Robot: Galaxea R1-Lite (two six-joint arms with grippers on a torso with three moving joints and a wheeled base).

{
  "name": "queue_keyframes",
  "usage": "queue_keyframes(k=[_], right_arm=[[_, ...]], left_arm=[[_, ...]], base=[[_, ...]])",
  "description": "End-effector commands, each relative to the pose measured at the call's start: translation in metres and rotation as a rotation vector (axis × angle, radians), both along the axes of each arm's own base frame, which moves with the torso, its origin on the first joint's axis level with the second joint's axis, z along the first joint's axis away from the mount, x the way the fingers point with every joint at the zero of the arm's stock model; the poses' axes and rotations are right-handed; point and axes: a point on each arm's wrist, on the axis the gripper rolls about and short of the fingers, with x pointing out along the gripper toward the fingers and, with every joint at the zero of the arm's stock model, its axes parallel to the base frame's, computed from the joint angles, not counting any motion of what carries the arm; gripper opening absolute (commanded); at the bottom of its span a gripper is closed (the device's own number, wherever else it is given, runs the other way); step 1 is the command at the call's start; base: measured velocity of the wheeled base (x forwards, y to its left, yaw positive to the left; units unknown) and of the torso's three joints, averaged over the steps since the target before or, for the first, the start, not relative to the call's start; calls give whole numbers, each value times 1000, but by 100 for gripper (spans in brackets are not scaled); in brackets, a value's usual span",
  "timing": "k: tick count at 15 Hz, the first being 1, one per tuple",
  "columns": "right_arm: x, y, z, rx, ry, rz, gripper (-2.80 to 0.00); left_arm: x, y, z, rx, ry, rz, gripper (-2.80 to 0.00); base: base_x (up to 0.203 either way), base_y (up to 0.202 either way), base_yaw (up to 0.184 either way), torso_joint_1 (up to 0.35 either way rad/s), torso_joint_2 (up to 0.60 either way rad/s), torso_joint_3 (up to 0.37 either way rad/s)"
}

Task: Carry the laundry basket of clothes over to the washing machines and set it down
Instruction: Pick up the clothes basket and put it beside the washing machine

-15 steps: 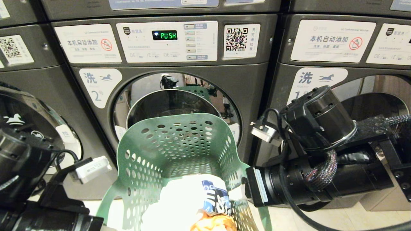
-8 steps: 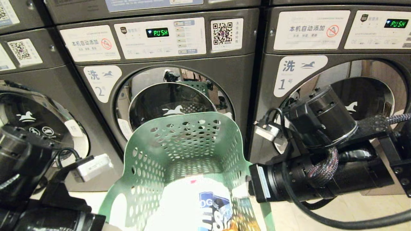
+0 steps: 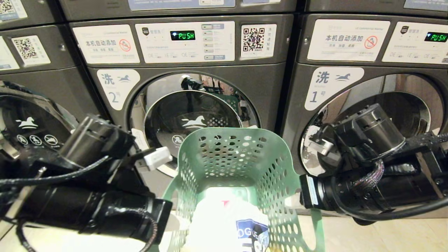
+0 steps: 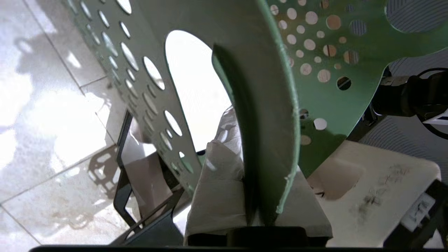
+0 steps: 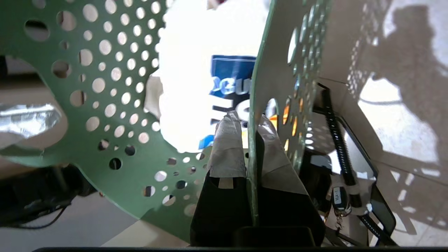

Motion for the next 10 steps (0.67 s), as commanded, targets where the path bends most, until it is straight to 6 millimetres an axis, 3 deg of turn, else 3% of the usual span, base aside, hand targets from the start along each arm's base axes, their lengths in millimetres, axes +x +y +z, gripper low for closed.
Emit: queue_keyframes(k=[1,5,10], right_arm=[[-1,-19,-1,0,2,-64,-280],[-1,-57,-8,-14,18,-196,-280],[4,-99,-16,-28,44,-379,-280]], left_arm=[[18,-31,-17,48,54,-43,-280],[44,-89,-27,56,53,-116,-280],[57,-164,-46,52,31,-215,-280]], base=[[0,0,0,0,0,0],[0,0,0,1,2,-37],[0,0,0,2,1,-183]])
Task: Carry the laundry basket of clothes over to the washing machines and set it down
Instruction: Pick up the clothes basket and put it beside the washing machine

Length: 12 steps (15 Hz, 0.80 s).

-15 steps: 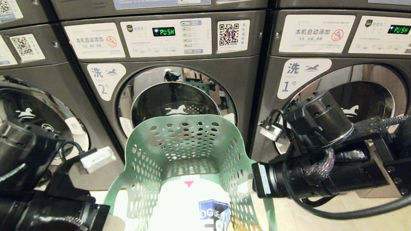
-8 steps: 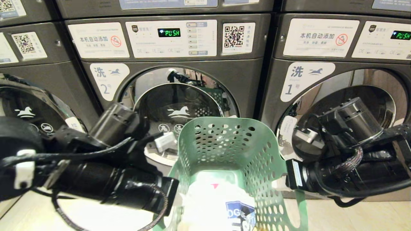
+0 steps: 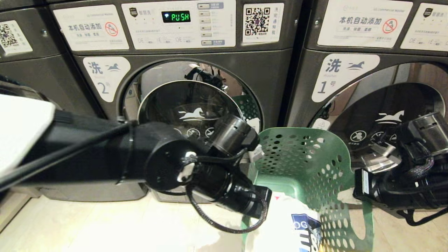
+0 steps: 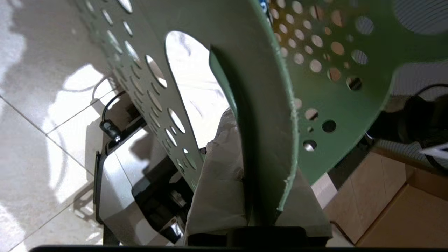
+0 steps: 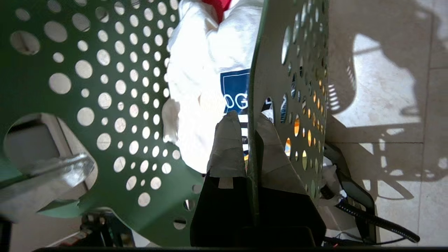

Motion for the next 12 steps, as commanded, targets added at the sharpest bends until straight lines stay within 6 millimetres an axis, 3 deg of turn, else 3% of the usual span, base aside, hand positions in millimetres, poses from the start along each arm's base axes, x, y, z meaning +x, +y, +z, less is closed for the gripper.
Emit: queue_keyframes(k=[1,7,12], right_arm=[[-2,-11,-4,-6,13,-41,-280],[1,-48,-27,-124,60,-74,-280],[18,-62,-48,-208,129,-36,-280]], left_arm=[[9,-28,-30,53,22,-12,-280],[35,-81,-69,146,-94,71,-280],[42,-94,-81,197,-105,94,-280]], base=[[0,0,0,-4,4,-196],[0,0,0,3,1,-203],[0,0,0,1,3,-200]])
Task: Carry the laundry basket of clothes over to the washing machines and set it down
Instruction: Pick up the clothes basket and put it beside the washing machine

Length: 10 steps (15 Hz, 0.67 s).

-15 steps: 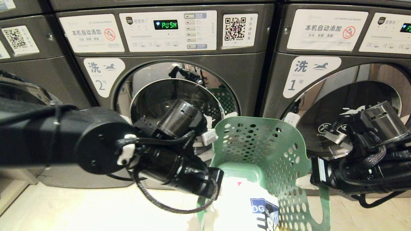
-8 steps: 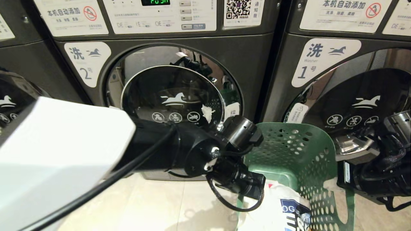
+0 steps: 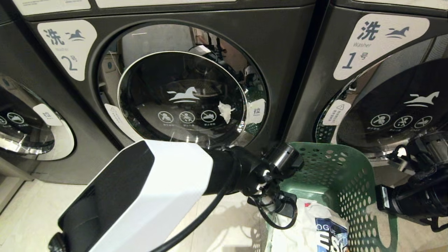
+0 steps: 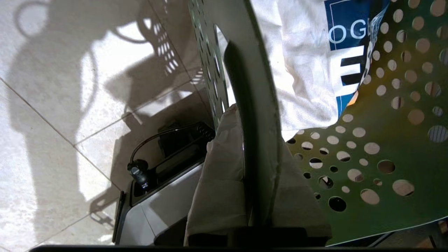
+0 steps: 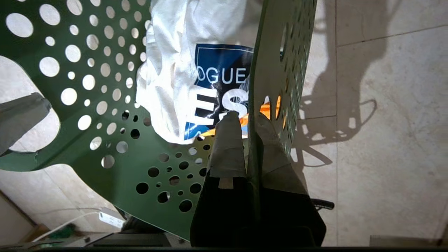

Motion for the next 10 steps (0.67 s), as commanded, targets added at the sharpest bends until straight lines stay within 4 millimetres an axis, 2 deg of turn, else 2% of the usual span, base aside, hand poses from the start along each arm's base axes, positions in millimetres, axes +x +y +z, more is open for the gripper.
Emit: queue_keyframes(k=[1,6,10], right_arm=[[10,-2,-11,-1,51,-1,-280],[40,-4,-43,-12,73,12,-280],[56,-4,-61,-32,68,49,-280]], left_arm=[[2,-2,-11,17,19,10,-280],[2,-3,-14,20,23,20,-280],[3,-4,-21,31,37,33,-280]], base=[[0,0,0,0,2,-195],[0,0,0,4,3,-200],[0,0,0,3,6,-196]])
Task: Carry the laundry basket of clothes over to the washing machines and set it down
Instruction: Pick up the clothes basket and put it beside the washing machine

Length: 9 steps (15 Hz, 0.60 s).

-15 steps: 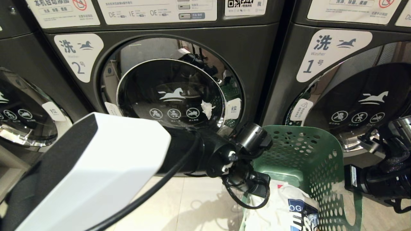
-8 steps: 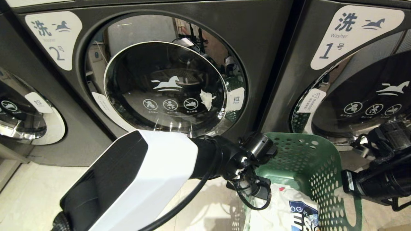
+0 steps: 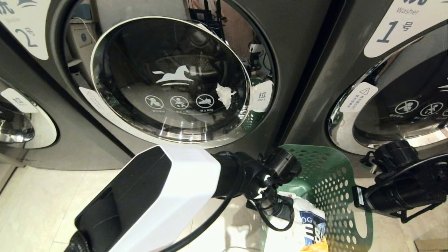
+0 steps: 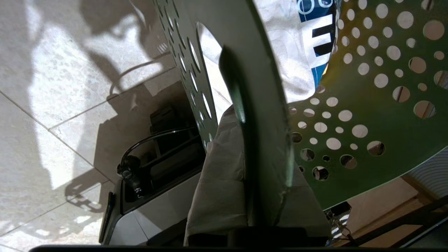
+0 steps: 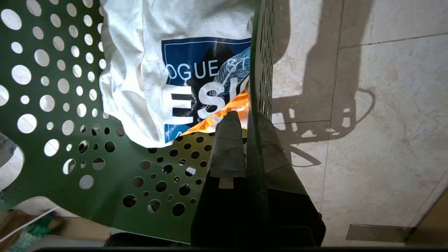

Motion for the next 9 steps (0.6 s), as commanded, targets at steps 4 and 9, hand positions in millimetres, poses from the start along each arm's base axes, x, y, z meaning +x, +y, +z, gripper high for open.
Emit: queue_keyframes(k=[4,9], right_arm=[[17,-6,-18,-4,36,-8,-280],[33,-9,-14,-5,1,-13,-280]], left_arm=[[1,0,-8,26,9,8,-280],[2,-1,-17,54,2,21,-280]], base=[[0,0,0,3,5,-200],[0,0,0,3,5,-195]])
